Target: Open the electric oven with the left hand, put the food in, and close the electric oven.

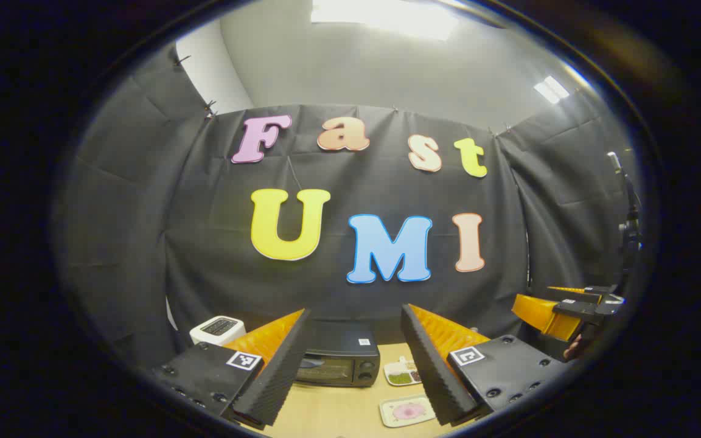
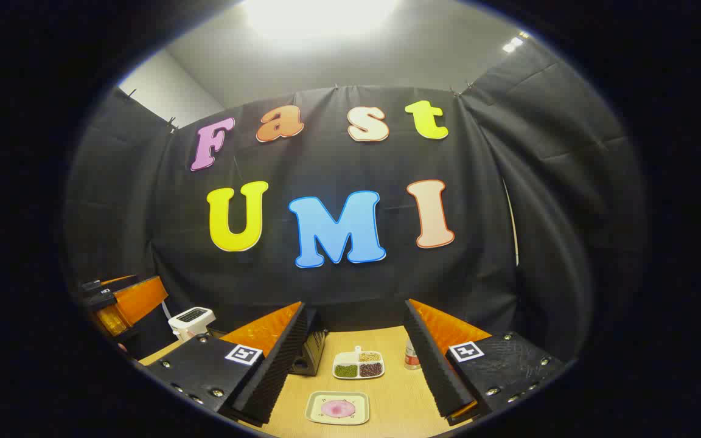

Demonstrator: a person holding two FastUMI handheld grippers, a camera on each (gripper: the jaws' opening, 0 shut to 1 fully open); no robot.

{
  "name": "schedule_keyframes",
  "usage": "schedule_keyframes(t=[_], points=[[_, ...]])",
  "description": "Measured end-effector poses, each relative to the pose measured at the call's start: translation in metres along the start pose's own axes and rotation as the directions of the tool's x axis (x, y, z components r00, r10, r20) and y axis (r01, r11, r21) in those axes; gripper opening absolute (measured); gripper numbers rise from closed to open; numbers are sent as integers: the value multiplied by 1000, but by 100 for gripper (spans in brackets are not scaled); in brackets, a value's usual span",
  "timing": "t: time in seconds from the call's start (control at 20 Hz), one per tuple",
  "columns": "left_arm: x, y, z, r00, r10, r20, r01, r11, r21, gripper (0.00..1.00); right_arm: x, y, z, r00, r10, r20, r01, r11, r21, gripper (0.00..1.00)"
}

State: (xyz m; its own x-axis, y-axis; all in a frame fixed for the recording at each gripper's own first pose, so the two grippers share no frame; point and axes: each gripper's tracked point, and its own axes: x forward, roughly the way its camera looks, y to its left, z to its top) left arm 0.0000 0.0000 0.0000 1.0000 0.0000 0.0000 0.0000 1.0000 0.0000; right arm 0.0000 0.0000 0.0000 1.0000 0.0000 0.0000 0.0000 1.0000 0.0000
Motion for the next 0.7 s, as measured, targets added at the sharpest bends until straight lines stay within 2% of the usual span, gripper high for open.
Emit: schedule_keyframes(t=[0.05,0.1,0.2,0.25,0.35,0.4,0.5,0.55,0.7], points=[[1,-2,1,1000,6,2,-6,1000,7,91,1,-1,-2,1000,10,-1,-10,1000,9,96],[2,-3,1,1000,9,4,-9,1000,12,97,4,-2,-5,1000,17,-7,-17,1000,17,96],[4,-3,1,1000,12,11,-13,1000,11,97,6,-4,-9,1000,24,-16,-24,999,28,96],[5,-1,1,1000,11,12,-11,1000,8,100,9,-5,-9,1000,20,-14,-19,999,28,96],[10,3,-6,1000,-8,0,8,1000,-10,97,11,-6,-8,1000,-3,-7,3,1000,20,96],[13,8,-7,1000,-14,-9,14,1000,-14,100,12,-5,-5,1000,-22,-2,22,1000,18,96],[19,20,-8,1000,-22,-12,22,1000,-20,97,12,3,-2,999,-39,6,39,999,22,96],[22,25,-8,1000,-27,-12,27,999,-24,100,15,9,-2,999,-42,10,42,999,26,96],[31,37,-13,999,-45,-14,45,999,-20,100,18,21,-2,998,-57,20,57,998,26,96]])
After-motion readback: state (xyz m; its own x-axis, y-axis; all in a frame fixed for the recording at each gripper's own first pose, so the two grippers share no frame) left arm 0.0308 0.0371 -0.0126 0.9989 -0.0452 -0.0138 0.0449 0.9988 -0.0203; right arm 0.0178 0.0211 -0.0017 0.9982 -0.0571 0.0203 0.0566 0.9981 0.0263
